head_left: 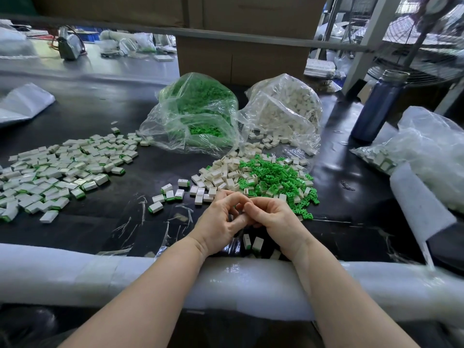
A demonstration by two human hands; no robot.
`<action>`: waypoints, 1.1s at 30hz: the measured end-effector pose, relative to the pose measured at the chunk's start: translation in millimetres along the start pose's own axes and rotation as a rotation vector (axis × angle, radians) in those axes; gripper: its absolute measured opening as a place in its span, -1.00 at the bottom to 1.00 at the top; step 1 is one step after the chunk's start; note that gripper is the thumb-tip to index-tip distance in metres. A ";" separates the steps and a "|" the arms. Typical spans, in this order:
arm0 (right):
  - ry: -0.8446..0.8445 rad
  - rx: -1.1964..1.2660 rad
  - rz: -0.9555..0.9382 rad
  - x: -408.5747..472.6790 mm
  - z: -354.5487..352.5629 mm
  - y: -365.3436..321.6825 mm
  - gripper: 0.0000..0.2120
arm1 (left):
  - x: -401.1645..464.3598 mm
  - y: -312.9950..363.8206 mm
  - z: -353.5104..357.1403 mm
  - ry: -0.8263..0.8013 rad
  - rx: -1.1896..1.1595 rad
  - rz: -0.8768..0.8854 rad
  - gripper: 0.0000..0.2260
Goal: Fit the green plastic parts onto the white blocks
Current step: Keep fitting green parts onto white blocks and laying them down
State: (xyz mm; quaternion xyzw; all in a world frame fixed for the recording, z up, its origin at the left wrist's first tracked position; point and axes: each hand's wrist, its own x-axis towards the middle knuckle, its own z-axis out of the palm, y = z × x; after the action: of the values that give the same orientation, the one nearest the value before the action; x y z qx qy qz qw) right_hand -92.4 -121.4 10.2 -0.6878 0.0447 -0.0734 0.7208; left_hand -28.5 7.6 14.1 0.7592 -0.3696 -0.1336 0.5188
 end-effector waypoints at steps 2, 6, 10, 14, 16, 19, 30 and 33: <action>-0.002 0.035 0.011 -0.4 -0.2 -0.8 -0.87 | -0.2 0.3 0.2 -0.005 0.008 0.003 -0.90; 0.008 0.071 0.028 -0.8 -0.1 -2.4 -0.87 | -0.4 0.2 0.5 -0.014 0.020 0.004 -0.91; 0.020 0.055 0.040 -1.5 0.1 -3.4 -0.87 | -0.1 -0.4 1.7 -0.006 0.045 0.010 -0.87; 0.035 0.053 0.052 -0.8 0.7 -3.1 -0.86 | -0.1 -0.8 1.3 -0.017 0.057 0.010 -0.79; 0.044 0.056 0.058 -0.9 1.0 -2.2 -0.86 | -0.1 -0.6 1.4 -0.017 0.065 0.009 -0.79; 0.064 0.060 0.063 -0.7 1.6 -1.9 -0.86 | -0.7 -0.4 1.9 -0.015 0.069 0.011 -0.82; 0.080 0.061 0.066 -2.3 2.8 -3.9 -0.85 | -0.7 -0.8 1.3 -0.039 0.097 0.000 -0.88; 0.078 0.060 0.063 -2.5 2.7 -4.5 -0.84 | -0.5 -0.7 1.3 -0.046 0.097 -0.006 -0.89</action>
State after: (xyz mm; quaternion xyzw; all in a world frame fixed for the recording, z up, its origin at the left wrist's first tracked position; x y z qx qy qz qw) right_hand -94.6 -118.5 14.7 -0.6607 0.0921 -0.0789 0.7408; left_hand -29.3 7.2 12.8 0.7813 -0.3853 -0.1347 0.4723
